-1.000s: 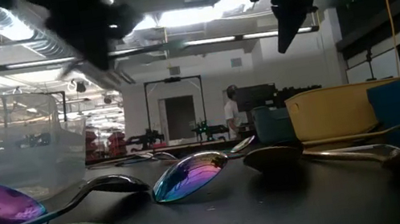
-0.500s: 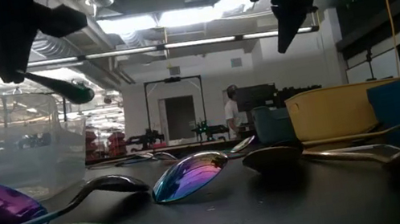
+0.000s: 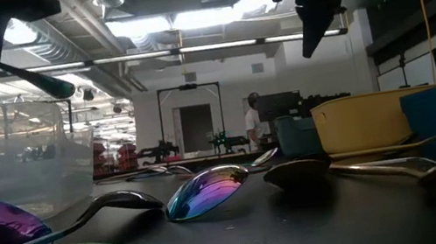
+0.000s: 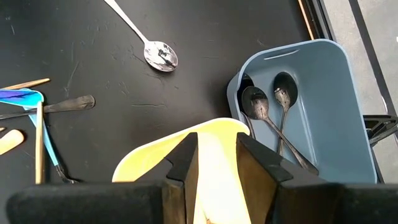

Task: Sort silverware by color (type)
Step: Put the purple spoon into the transparent bin

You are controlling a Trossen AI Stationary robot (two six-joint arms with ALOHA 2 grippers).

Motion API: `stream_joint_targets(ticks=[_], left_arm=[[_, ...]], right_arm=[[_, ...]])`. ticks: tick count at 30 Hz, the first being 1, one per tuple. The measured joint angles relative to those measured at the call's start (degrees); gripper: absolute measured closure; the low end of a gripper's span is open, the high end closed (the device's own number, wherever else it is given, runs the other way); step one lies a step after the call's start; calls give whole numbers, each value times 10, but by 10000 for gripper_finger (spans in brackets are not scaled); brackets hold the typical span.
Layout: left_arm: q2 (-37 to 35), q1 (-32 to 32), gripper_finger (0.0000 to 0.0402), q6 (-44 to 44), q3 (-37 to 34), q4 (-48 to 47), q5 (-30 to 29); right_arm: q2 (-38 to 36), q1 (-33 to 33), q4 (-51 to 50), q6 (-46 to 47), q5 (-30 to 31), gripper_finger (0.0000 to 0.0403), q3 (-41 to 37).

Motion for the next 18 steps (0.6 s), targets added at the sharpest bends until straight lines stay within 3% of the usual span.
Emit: stream_joint_targets(ticks=[10, 18], left_arm=[[18, 0, 392, -4, 0, 7, 25], [46, 0, 392, 67, 0, 38, 54]], right_arm=[[0, 0, 0, 0, 0, 306, 0], [0, 0, 0, 0, 0, 306, 0]])
